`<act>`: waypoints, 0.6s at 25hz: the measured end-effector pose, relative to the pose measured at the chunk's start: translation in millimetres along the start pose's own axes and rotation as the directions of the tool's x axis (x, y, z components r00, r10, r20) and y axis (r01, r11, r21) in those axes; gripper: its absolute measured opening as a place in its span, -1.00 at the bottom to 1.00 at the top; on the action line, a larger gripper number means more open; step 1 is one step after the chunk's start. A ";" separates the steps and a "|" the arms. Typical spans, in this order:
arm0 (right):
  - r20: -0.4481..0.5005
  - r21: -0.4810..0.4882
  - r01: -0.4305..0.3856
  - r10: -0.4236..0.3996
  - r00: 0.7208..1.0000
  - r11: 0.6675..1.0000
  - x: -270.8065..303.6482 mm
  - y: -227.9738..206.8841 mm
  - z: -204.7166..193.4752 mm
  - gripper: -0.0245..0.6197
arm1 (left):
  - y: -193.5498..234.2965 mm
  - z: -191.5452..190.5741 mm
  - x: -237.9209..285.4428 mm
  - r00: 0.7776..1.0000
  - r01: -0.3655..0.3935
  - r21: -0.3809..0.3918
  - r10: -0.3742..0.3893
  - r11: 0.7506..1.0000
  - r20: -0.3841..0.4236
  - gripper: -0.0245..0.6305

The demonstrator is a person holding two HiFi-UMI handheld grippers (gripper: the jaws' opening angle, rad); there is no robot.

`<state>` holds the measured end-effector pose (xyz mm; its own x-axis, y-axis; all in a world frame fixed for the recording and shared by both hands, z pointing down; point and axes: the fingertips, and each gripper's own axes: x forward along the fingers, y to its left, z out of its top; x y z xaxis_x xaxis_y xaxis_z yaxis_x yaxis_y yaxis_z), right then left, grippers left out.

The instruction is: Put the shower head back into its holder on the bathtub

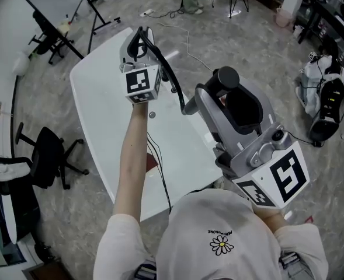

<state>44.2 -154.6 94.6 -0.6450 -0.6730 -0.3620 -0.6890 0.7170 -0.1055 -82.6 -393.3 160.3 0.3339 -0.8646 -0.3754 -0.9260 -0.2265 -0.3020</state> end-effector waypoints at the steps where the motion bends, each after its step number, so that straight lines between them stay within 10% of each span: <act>1: 0.005 -0.013 0.008 -0.008 1.000 1.000 2.0 -1.7 2.2 -0.48 | -2.4 4.6 7.1 1.000 0.012 0.002 -0.012 1.000 0.011 -0.74; 15: -0.103 0.026 0.157 -0.154 0.983 0.987 34.7 -90.3 -66.6 -0.48 | -37.4 -138.0 54.2 0.983 0.093 -0.084 -0.105 0.992 -0.150 -0.74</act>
<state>62.1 -254.8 153.2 -0.5619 -0.7905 -0.2438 -0.7732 0.6066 -0.1848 -54.2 -493.6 272.1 0.3991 -0.8935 -0.2058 -0.9024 -0.3429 -0.2611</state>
